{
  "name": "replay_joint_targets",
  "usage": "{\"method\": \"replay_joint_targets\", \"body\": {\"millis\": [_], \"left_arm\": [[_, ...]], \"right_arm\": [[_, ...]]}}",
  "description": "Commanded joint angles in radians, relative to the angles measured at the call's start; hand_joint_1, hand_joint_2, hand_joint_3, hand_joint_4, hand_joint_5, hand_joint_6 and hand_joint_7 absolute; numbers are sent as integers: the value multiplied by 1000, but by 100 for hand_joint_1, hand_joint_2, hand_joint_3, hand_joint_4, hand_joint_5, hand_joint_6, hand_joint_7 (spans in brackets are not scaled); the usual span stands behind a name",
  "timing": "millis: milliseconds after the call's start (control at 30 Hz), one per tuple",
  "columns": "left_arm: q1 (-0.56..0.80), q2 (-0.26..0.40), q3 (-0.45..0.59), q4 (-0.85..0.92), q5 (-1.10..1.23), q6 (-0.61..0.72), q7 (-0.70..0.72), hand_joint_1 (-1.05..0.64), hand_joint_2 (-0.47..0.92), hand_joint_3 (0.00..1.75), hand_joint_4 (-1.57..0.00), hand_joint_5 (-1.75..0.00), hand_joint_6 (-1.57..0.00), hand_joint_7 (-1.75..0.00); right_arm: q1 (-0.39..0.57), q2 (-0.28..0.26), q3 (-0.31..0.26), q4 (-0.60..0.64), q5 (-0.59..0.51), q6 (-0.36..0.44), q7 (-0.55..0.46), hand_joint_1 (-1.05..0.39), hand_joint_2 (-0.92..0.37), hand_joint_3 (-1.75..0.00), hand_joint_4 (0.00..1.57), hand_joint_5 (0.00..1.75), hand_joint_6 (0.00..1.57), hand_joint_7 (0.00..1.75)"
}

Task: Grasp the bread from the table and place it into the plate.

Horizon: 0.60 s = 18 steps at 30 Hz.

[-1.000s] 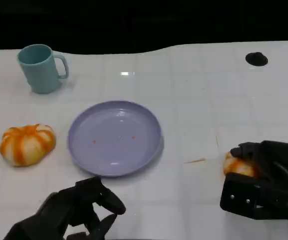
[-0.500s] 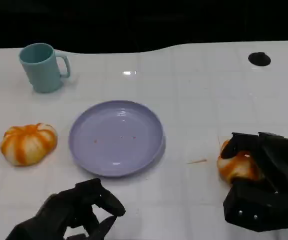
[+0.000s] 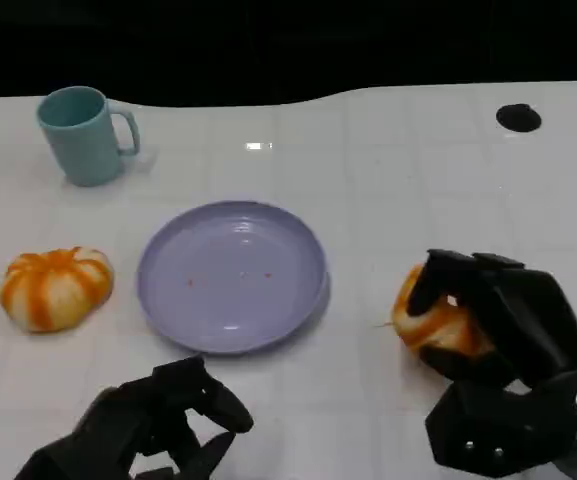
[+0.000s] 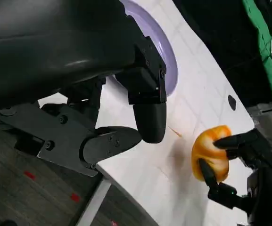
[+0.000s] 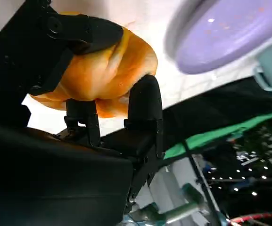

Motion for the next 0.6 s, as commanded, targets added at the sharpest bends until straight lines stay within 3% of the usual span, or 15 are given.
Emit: {"method": "replay_joint_targets", "body": {"millis": [33, 300, 433, 600], "left_arm": [[0, 2, -4, 0, 14, -2, 14, -20, 78, 69, -63, -175, -63, -127], [1, 3, -9, 8, 22, -16, 14, -20, 77, 69, -62, -175, -63, -126], [4, 5, -14, 6, 31, -19, 14, -20, 78, 68, -62, -175, -63, -125], [6, -5, -16, 8, 25, -18, 14, -19, 79, 67, -62, -175, -63, -125]], "right_arm": [[-31, 23, 5, -33, 23, -8, 16, -12, -27, -131, 98, 175, 75, 169], [-82, 68, 39, -14, 27, -25, 39, -6, -26, -131, 98, 175, 80, 158], [-127, 117, 71, 10, -1, 27, 46, -8, -25, -133, 96, 175, 80, 157], [-206, 159, 93, 120, 14, -34, 9, -8, -24, -138, 99, 175, 80, 157]]}}
